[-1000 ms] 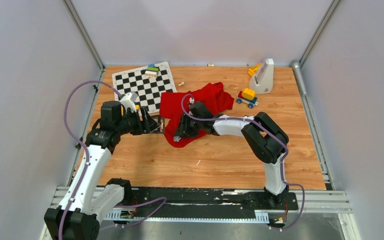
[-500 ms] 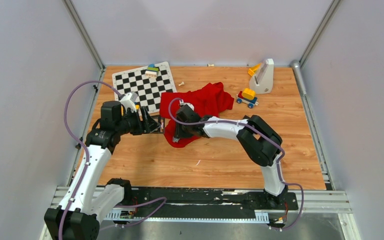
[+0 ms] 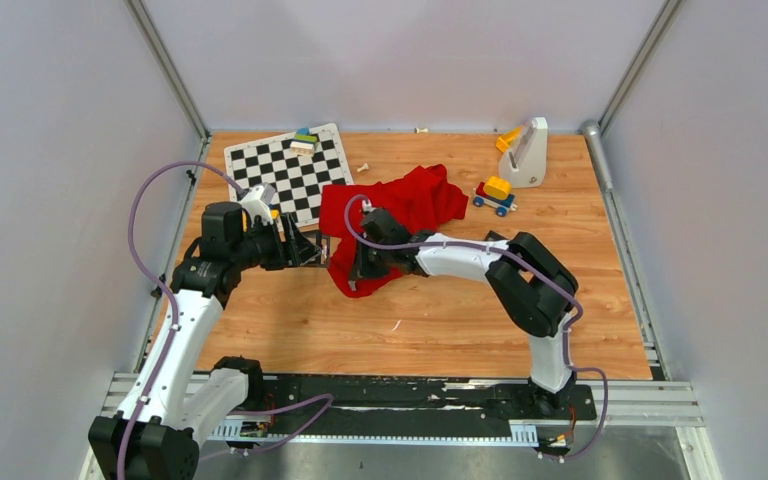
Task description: Remove the brooch from the garment
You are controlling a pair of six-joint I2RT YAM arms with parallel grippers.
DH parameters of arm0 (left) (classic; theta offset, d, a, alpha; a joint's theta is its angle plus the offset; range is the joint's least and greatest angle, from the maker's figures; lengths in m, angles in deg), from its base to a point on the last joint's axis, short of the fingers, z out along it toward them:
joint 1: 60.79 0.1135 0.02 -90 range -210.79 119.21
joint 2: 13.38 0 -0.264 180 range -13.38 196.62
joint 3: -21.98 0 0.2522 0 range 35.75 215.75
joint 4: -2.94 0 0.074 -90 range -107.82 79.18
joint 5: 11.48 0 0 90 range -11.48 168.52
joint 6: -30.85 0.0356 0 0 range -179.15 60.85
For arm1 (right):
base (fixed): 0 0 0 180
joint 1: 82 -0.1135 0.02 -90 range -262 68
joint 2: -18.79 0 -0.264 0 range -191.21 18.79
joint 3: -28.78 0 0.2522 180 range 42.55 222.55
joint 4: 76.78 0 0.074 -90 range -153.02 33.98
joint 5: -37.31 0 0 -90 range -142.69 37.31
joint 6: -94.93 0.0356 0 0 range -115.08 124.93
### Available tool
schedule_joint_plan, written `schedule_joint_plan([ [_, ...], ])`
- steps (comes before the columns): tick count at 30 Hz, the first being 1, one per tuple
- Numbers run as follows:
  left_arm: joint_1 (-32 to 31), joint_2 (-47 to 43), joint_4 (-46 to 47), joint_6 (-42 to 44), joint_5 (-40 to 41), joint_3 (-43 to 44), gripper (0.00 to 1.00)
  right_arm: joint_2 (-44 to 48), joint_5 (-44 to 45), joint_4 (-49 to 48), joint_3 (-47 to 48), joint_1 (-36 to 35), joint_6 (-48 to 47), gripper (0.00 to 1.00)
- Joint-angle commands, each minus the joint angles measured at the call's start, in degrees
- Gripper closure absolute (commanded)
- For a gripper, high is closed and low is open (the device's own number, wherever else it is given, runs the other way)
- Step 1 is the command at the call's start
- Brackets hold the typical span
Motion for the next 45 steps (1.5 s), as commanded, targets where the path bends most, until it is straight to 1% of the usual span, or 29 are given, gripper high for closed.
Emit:
schedule_joint_plan([
  [1,0.4,-0.4,1.5,0.9,-0.9,-0.1,0.73,4.4,-6.1,-3.6,-2.5,1.5,1.8,1.0],
  [4,0.5,-0.3,1.7,0.7,-1.2,-0.2,0.73,6.7,-9.4,-6.2,-5.1,3.1,2.7,1.0],
  [12,0.4,0.5,2.9,-0.4,-2.7,-0.8,0.73,10.9,-11.8,-6.9,-9.0,6.4,3.0,1.0],
  [15,0.5,1.6,5.0,-2.3,-5.9,-2.3,0.73,13.8,-12.8,-7.1,-10.2,7.5,3.0,1.0],
  [18,0.4,3.0,9.6,-5.1,-10.7,-4.4,0.73,17.1,-15.0,-7.6,-11.6,9.1,3.4,1.0],
  [24,0.4,5.9,20.2,-12.7,-16.4,-9.7,0.76,25.0,-19.5,-10.6,-15.7,11.7,5.9,1.0],
  [28,0.3,8.0,26.5,-17.5,-19.3,-11.8,0.77,27.7,-21.5,-12.9,-17.1,12.0,7.1,1.0],
  [33,0.3,9.1,33.5,-22.6,-21.8,-13.3,0.78,27.0,-25.7,-16.4,-17.0,12.1,9.5,1.0],
  [41,0.2,10.2,36.2,-24.3,-24.1,-13.9,0.79,22.1,-29.8,-21.8,-15.6,11.9,12.7,1.0],
  [45,-0.2,11.6,36.6,-24.3,-24.9,-14.0,0.79,19.7,-30.4,-22.5,-13.9,11.3,13.2,1.0],
])
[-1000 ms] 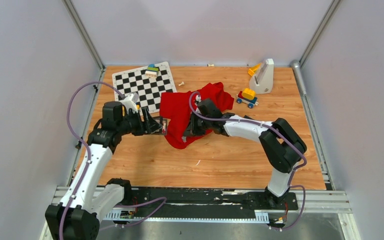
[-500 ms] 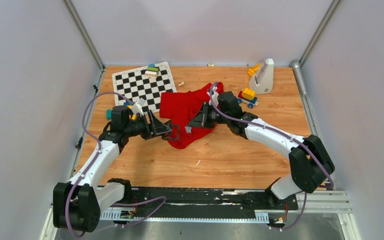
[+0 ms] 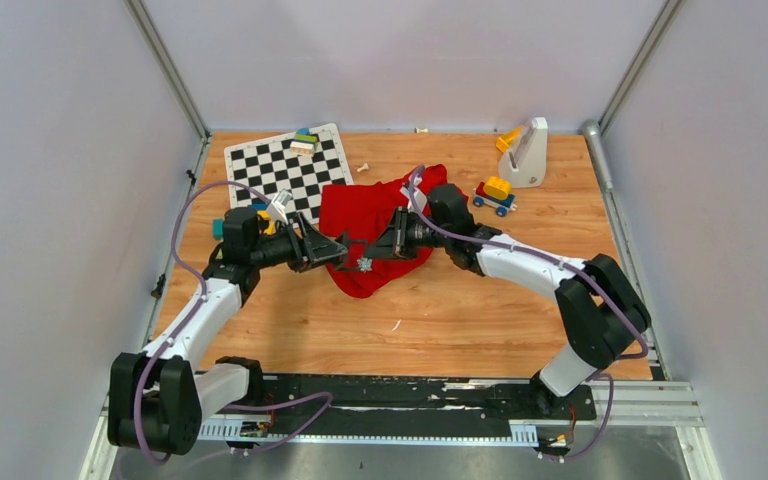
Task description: Remove the brooch from the garment
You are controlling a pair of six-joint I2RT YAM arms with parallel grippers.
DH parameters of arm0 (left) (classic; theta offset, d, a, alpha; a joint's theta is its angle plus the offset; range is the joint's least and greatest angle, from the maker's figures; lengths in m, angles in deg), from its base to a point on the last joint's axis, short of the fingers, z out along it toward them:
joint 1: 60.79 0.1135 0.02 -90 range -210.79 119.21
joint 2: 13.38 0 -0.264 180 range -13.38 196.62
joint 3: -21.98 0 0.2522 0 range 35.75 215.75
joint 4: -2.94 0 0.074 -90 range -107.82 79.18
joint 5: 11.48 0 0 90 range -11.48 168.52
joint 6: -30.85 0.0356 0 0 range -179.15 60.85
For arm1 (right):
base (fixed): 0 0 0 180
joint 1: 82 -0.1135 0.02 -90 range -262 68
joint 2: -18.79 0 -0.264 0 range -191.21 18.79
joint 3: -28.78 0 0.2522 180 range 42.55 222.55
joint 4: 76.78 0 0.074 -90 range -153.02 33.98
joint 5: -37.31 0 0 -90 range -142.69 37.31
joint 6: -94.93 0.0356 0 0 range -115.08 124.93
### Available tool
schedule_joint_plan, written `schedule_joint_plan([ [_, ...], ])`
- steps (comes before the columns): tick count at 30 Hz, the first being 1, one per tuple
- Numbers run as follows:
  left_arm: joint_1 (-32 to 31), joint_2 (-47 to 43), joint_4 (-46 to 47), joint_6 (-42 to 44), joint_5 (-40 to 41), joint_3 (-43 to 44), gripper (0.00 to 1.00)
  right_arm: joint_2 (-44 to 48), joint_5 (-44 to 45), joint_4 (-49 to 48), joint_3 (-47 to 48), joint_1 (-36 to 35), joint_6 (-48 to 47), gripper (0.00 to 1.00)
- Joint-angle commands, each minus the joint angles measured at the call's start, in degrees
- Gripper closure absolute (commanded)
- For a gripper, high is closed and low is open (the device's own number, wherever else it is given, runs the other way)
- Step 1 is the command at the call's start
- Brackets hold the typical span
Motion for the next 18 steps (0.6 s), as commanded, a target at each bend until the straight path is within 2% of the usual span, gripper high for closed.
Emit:
schedule_joint_plan([
  [1,-0.4,1.2,3.6,-1.0,-2.7,-0.2,0.79,-2.4,-2.2,-4.2,3.3,-0.7,1.6,1.0],
  [18,-3.1,3.4,3.7,0.0,-3.4,0.1,0.79,-6.7,-1.4,-4.3,5.9,-1.3,1.0,1.0],
])
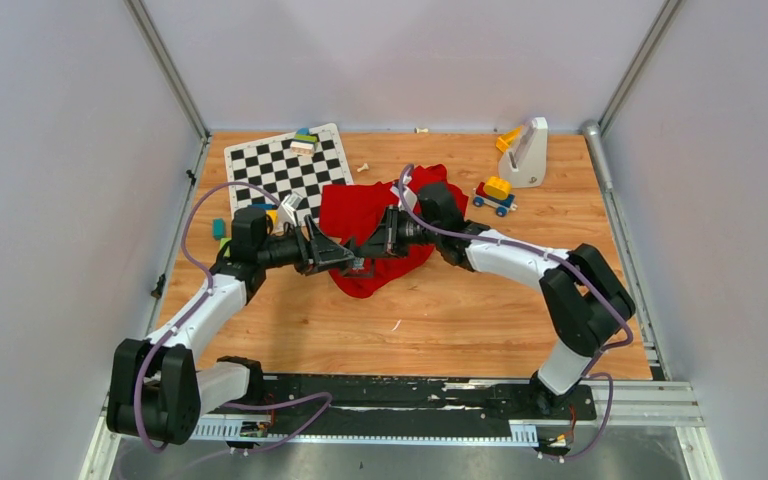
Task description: Remove the brooch from the garment
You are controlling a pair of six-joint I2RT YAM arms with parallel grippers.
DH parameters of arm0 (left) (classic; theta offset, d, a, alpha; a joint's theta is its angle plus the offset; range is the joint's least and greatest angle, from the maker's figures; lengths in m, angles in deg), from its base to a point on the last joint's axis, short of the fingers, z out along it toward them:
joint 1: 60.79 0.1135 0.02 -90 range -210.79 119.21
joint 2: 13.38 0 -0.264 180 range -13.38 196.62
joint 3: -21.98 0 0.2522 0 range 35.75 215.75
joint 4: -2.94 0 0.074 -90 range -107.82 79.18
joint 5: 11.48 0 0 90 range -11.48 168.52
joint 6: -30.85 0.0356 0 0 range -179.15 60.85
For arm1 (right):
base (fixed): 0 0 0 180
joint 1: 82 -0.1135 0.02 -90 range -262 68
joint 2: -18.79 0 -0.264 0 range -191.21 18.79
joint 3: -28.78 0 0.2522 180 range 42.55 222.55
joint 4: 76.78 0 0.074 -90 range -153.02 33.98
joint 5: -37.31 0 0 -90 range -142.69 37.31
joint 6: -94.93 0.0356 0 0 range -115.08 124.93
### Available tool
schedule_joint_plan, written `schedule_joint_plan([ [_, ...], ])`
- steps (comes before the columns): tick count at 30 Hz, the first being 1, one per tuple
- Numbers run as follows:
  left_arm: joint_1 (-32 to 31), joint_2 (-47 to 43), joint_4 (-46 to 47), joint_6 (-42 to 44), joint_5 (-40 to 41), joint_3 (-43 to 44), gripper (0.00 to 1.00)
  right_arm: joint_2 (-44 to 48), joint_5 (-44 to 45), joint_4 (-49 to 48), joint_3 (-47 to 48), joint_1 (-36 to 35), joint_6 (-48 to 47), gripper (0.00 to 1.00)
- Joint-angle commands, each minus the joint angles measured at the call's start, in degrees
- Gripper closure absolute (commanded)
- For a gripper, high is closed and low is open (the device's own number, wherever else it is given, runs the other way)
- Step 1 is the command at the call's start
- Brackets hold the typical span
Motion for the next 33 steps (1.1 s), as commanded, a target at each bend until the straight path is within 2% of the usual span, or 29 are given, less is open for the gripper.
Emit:
schedule_joint_plan([
  [1,-0.5,-0.2,1.7,0.7,-1.7,0.2,0.79,-1.2,0.1,-2.3,2.6,-0.4,-0.1,1.0],
  [12,-0.6,0.0,1.2,1.7,-1.9,0.0,0.79,-2.8,1.1,-1.4,3.2,-0.4,-1.1,0.99],
  [15,-0.6,0.2,1.1,1.9,-1.9,0.0,0.79,-2.7,2.3,0.2,3.5,-0.4,-2.3,0.83],
  [17,-0.6,0.2,1.1,2.0,-1.7,0.0,0.79,-2.3,3.2,1.0,3.5,-0.3,-2.9,0.77],
  [21,-0.6,0.7,0.7,2.6,-1.5,0.0,0.8,-1.0,5.1,2.9,3.9,-0.4,-4.2,0.74],
  [27,-0.9,1.5,0.4,3.6,-0.7,-0.2,0.8,1.8,9.1,7.1,4.3,-0.3,-6.8,0.6],
  [33,-3.9,2.8,0.7,4.5,1.9,-0.5,0.8,7.0,8.4,7.9,1.5,1.9,-7.1,0.58],
])
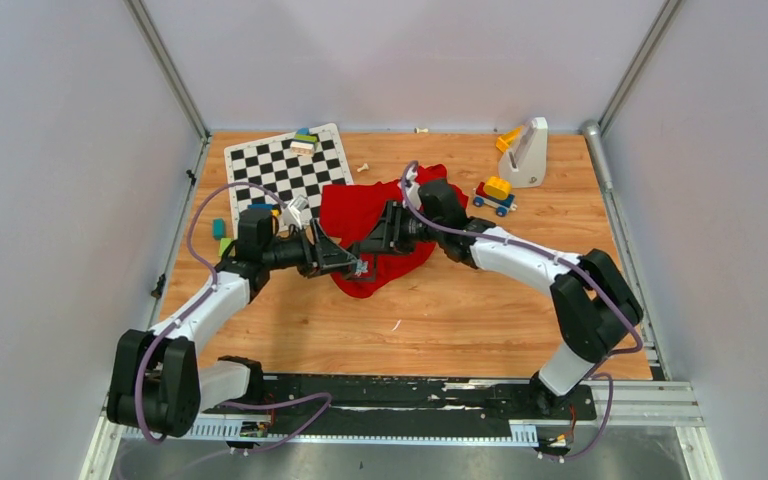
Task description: Remove the brooch from the garment
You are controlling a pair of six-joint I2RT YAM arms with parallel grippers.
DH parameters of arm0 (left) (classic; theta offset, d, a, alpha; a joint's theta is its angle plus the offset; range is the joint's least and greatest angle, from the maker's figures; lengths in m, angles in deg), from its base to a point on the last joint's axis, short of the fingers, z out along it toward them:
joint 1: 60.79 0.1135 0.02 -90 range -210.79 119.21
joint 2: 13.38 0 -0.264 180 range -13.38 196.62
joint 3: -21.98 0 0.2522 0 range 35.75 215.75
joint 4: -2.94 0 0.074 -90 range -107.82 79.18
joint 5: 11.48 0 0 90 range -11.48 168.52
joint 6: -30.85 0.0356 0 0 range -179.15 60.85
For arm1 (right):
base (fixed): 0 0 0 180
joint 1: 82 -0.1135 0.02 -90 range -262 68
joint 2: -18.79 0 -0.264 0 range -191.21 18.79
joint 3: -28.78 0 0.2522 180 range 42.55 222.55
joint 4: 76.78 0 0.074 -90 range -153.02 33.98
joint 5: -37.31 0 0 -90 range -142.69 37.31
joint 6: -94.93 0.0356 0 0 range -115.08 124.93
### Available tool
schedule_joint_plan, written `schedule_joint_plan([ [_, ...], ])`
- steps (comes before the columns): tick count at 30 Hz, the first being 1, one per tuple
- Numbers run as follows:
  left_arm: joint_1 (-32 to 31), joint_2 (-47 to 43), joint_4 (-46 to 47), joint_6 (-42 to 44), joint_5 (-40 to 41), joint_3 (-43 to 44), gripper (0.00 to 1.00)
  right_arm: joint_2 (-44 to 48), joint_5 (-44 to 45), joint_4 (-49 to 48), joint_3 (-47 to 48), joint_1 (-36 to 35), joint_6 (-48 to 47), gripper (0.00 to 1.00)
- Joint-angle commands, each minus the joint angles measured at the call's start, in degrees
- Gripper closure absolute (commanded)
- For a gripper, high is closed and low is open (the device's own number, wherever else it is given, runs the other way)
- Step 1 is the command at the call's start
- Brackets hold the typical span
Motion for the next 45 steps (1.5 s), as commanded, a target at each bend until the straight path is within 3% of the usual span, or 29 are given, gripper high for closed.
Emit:
schedule_joint_plan([
  [1,-2.9,1.3,2.0,1.4,1.9,-0.7,0.8,7.4,1.0,0.3,-1.9,2.3,-1.5,0.58],
  [10,-13.3,10.7,13.9,-3.6,6.0,-0.6,0.82,25.4,1.9,5.9,-14.4,13.1,-2.8,0.58],
  [20,-22.3,25.0,16.9,-4.5,12.5,10.0,0.84,44.3,5.8,17.0,-21.1,24.8,-7.9,0.58],
  [32,-30.3,43.0,8.9,1.1,24.3,31.8,0.79,49.0,7.4,23.8,-19.9,29.0,-13.1,0.58],
  [37,-31.6,47.9,1.3,5.2,28.6,38.8,0.8,49.8,8.1,25.6,-19.2,29.9,-14.2,0.58],
  [45,-35.2,51.7,-13.9,15.2,42.1,48.6,0.75,49.2,7.8,25.9,-18.6,31.1,-14.8,0.58],
])
